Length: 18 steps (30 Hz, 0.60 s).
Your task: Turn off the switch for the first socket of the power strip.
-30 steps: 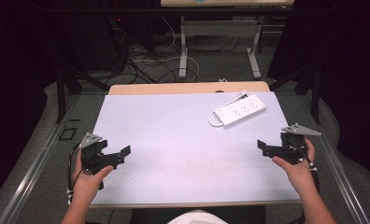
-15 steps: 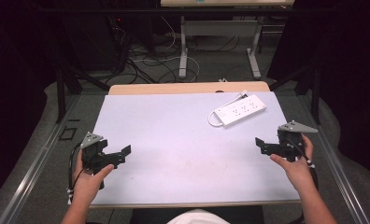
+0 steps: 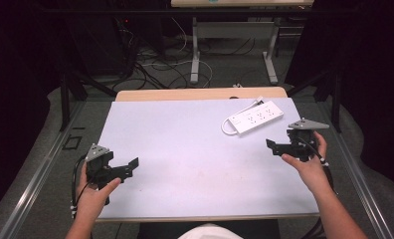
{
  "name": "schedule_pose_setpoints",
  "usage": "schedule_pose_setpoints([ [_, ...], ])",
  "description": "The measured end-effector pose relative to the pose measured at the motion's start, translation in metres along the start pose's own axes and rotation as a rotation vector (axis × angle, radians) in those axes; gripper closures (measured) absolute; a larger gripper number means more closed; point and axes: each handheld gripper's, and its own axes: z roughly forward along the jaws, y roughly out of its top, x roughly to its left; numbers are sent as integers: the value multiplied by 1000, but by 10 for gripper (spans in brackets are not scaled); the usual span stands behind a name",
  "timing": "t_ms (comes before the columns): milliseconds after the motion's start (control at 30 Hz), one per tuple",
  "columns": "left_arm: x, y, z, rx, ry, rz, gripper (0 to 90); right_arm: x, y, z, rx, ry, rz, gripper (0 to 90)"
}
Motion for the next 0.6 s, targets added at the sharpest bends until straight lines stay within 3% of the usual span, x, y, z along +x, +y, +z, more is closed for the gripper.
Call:
schedule_pose_setpoints([
  [600,0,-2,-2,0,4,-1,10,-7,36,16,78,36,-59,156],
])
